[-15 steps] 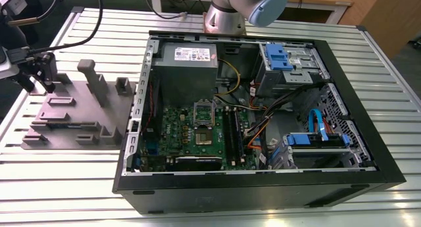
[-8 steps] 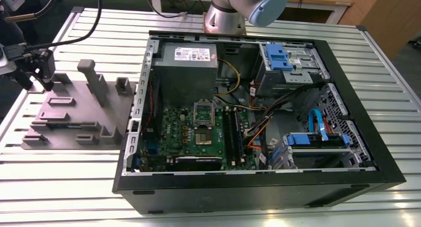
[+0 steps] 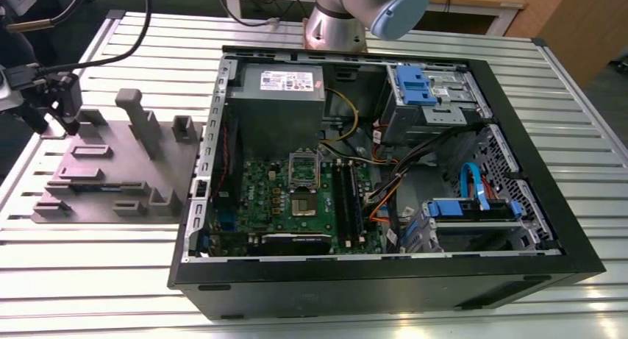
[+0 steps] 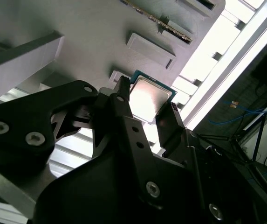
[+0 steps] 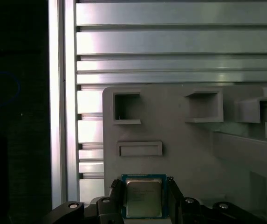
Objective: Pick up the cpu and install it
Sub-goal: 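Pick up the cpu and move it towards the insertion slot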
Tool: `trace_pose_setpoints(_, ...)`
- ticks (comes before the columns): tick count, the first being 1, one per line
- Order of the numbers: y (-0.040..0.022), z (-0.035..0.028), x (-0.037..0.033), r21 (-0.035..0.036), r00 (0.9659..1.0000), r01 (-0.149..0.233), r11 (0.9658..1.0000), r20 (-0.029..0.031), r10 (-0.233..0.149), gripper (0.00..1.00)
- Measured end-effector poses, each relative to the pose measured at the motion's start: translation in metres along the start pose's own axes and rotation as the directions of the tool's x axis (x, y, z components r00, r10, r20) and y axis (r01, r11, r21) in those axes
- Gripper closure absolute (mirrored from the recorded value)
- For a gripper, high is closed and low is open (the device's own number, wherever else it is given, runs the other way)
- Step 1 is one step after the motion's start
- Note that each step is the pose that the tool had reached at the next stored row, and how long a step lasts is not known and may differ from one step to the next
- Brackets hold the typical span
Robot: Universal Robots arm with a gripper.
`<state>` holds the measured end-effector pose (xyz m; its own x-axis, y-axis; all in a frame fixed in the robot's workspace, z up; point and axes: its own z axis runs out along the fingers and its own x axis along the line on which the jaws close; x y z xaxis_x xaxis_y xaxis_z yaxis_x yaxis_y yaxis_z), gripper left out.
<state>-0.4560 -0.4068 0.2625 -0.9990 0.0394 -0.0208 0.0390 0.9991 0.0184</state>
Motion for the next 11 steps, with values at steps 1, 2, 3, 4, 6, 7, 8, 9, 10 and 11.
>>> trace_pose_setpoints(1, 0.0, -0.0008, 0.0, 0.0, 1.0, 0.0, 1.0, 0.0, 0.0, 0.53)
trace_pose_setpoints(2, 0.0, -0.0016, 0.0, -0.0001, 1.0, 0.0, 1.0, 0.0001, 0.0, 0.53)
trace_pose_setpoints(3, 0.0001, -0.0025, -0.0001, -0.0001, 1.0, 0.0, 1.0, 0.0001, 0.0, 0.53)
trace_pose_setpoints(4, 0.0001, -0.0032, -0.0001, -0.0001, 1.0, 0.0, 1.0, 0.0002, 0.0, 0.53)
trace_pose_setpoints(6, 0.0001, -0.0047, -0.0001, -0.0001, 1.0, 0.0, 1.0, 0.0002, 0.0, 0.53)
trace_pose_setpoints(7, 0.0001, -0.0055, -0.0001, -0.0001, 1.0, 0.0, 1.0, 0.0002, 0.0, 0.53)
trace_pose_setpoints(8, 0.0001, -0.0063, -0.0001, -0.0001, 1.0, 0.0, 1.0, 0.0002, 0.0, 0.53)
trace_pose_setpoints(9, 0.0001, -0.0068, -0.0001, -0.0002, 1.0, 0.0, 1.0, 0.0003, 0.0, 0.53)
trace_pose_setpoints(10, 0.0002, -0.0069, -0.0002, -0.0003, 1.0, 0.0, 1.0, 0.0005, 0.0, 0.53)
trace_pose_setpoints(11, 0.0002, -0.0069, -0.0002, -0.0003, 1.0, 0.0, 1.0, 0.0005, 0.0, 0.53)
